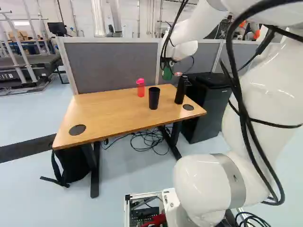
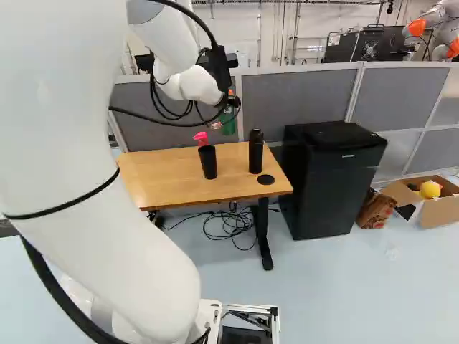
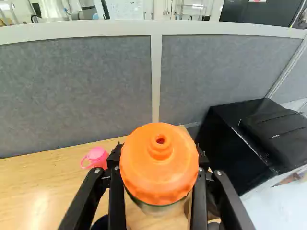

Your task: Pick up the green bottle from the table

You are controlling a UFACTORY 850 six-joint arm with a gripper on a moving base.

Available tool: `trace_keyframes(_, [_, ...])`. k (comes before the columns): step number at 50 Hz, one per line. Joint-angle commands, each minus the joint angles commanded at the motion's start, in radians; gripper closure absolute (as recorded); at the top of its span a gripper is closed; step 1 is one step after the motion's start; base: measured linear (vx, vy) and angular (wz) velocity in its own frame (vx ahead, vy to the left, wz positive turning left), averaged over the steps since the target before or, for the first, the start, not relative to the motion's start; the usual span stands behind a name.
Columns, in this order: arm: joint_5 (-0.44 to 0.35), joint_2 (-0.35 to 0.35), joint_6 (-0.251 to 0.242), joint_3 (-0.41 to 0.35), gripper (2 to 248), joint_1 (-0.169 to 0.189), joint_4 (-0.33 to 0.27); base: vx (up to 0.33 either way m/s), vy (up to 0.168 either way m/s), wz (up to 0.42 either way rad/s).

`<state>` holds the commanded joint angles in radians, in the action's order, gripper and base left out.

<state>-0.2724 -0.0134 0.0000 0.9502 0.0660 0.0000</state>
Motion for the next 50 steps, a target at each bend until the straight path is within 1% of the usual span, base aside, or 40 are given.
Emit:
trace_keyframes(37, [0.000, 0.204, 0.000, -0.195, 129, 0.008, 0.000, 0.000, 0.000, 0.000])
trace_keyframes(50, [0.000, 0.204, 0.000, -0.195, 129, 0.008, 0.000, -0.159, -0.012, 0.049])
